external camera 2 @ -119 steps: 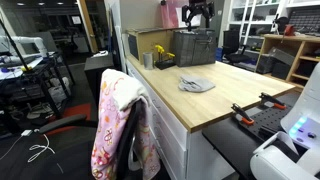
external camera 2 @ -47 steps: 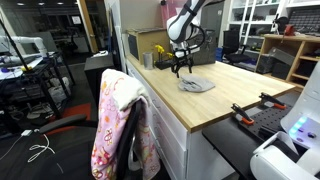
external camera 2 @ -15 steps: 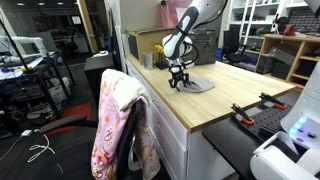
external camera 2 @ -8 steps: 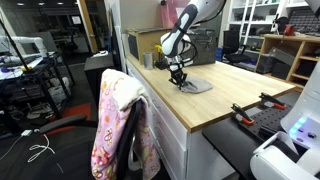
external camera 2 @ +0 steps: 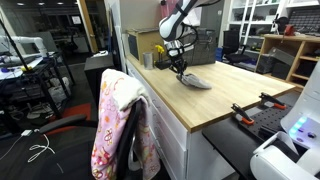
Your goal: Put the grey towel on the backrest of the chair.
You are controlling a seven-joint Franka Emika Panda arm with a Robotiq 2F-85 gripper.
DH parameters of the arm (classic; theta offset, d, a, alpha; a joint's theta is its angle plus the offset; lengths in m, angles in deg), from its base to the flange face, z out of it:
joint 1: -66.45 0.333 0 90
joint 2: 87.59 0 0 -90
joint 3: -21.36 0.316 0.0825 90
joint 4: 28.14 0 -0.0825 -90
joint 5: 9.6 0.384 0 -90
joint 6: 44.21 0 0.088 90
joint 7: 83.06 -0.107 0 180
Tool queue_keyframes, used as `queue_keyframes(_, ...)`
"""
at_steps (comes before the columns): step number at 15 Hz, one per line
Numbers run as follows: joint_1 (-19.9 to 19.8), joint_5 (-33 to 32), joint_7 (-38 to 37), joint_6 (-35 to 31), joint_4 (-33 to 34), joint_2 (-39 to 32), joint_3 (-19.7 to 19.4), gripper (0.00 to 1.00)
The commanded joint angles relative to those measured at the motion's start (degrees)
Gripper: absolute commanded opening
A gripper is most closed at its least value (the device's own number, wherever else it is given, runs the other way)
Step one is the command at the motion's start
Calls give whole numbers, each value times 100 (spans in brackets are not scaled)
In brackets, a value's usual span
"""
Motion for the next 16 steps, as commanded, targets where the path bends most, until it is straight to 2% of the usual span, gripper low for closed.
queue_keyframes(1, 4, 75, -109, 524, -139, 598, 28, 1)
queue_keyframes(10, -21, 35, -129, 1145, 39, 1208, 129, 1)
queue_keyframes(16, 74, -30, -125, 1410, 575, 1265, 283, 1)
